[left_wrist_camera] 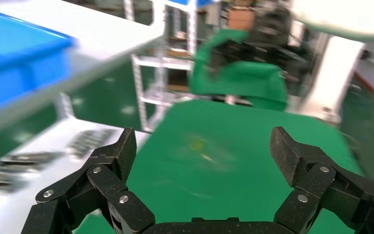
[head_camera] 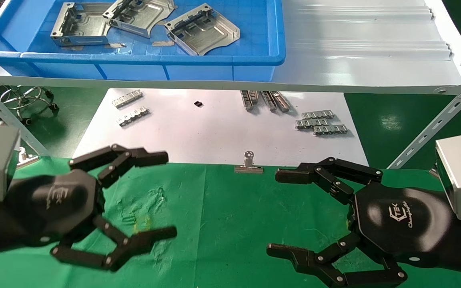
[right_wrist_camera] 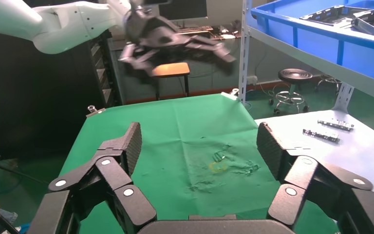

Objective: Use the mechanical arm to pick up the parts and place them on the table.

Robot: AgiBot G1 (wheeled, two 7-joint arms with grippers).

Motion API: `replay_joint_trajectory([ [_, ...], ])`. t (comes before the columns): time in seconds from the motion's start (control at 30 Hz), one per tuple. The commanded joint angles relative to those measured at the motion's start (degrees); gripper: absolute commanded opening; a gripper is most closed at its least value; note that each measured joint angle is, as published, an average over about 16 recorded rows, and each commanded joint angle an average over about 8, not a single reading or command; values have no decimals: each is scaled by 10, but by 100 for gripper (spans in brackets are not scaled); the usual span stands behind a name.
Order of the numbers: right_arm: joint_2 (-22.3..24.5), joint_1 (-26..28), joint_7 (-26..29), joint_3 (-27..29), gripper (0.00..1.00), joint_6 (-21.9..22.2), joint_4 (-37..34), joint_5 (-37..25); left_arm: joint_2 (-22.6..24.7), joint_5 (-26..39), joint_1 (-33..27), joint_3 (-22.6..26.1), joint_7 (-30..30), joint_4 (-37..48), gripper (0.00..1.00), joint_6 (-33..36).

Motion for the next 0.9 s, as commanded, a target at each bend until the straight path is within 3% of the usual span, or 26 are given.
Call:
replay_joint_trajectory([
  [0.03, 0, 0, 0, 0, 0, 0, 0, 0, 10, 8, -9, 1, 1, 11, 100, -15],
  [0.53, 0, 0, 0, 0, 0, 0, 0, 0, 134, 117, -188, 38, 41, 181, 100, -121],
  [0.9, 0, 0, 0, 0, 0, 0, 0, 0, 226, 212, -363, 84, 102, 407, 100, -159],
])
